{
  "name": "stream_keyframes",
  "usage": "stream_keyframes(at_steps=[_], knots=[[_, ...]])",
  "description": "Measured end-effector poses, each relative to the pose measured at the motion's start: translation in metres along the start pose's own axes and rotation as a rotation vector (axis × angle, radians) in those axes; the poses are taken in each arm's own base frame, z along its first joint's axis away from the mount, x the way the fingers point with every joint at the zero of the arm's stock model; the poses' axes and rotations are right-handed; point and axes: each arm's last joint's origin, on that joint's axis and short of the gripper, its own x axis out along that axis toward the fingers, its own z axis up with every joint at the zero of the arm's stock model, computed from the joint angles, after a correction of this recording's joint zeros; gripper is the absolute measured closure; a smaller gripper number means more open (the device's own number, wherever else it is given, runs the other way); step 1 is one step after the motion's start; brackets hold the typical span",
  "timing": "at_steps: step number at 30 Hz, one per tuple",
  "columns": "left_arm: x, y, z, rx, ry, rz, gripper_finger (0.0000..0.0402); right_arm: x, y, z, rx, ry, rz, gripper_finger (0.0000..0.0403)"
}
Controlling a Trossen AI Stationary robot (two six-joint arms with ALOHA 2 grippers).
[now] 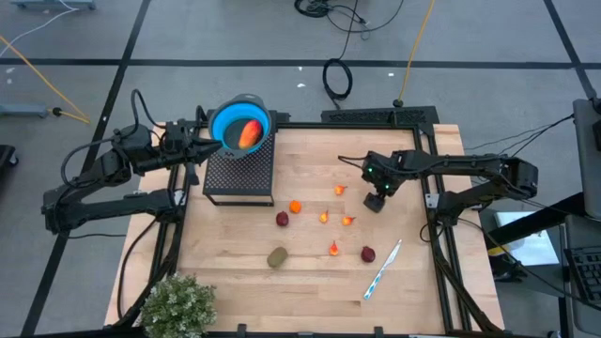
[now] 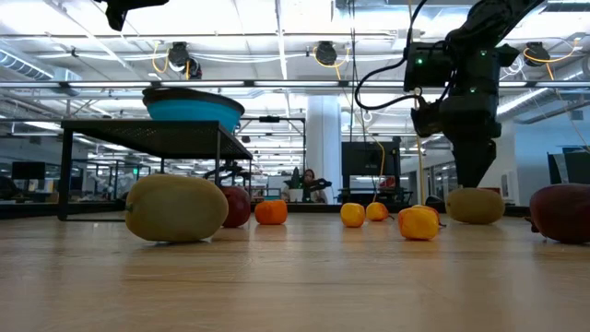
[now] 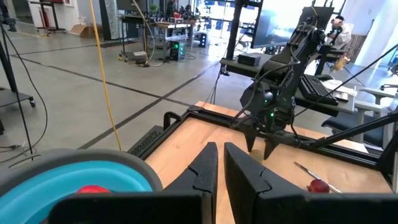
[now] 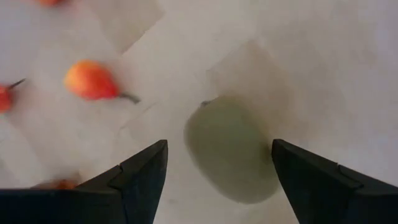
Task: Pick & Place Fruit
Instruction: Put the top kiwi into the blue strainer bowl on the shelf
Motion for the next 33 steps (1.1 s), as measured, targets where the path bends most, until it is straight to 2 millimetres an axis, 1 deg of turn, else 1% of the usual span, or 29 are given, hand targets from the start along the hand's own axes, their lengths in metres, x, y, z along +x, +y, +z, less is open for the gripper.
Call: stream_keyframes(at_steps=[3, 6, 15, 17, 21, 25, 30, 33], knots=[[0.000, 0.000, 0.000, 0.000, 0.000, 0.000, 0.0376, 0.000, 0.001, -0.001, -0.022, 0.011, 0.019, 0.0124], [0.000, 0.000, 0.000, 0.003, 0.000, 0.000, 0.0376, 0.003, 0.000, -0.004, -0.069, 0.013, -0.029, 0.0124], [0.000, 0.000, 0.000, 0.026, -0.001, 0.012, 0.0376, 0.029, -0.010, -0.026, -0.087, 0.069, -0.048, 0.0124], [0.000, 0.000, 0.000, 0.026, 0.000, 0.012, 0.0376, 0.032, -0.011, -0.028, -0.077, 0.062, -0.047, 0.0124], [0.000, 0.000, 0.000, 0.020, -0.002, 0.011, 0.0376, 0.034, -0.010, -0.026, -0.077, 0.033, -0.042, 0.0124], [0.000, 0.000, 0.000, 0.017, -0.003, 0.011, 0.0376, 0.034, -0.011, -0.023, -0.086, -0.010, -0.084, 0.0124], [0.000, 0.000, 0.000, 0.016, -0.004, 0.011, 0.0376, 0.033, -0.011, -0.021, -0.093, -0.030, -0.077, 0.0125], [0.000, 0.000, 0.000, 0.016, -0.004, 0.011, 0.0376, 0.033, -0.010, -0.021, -0.092, -0.032, -0.076, 0.0137]])
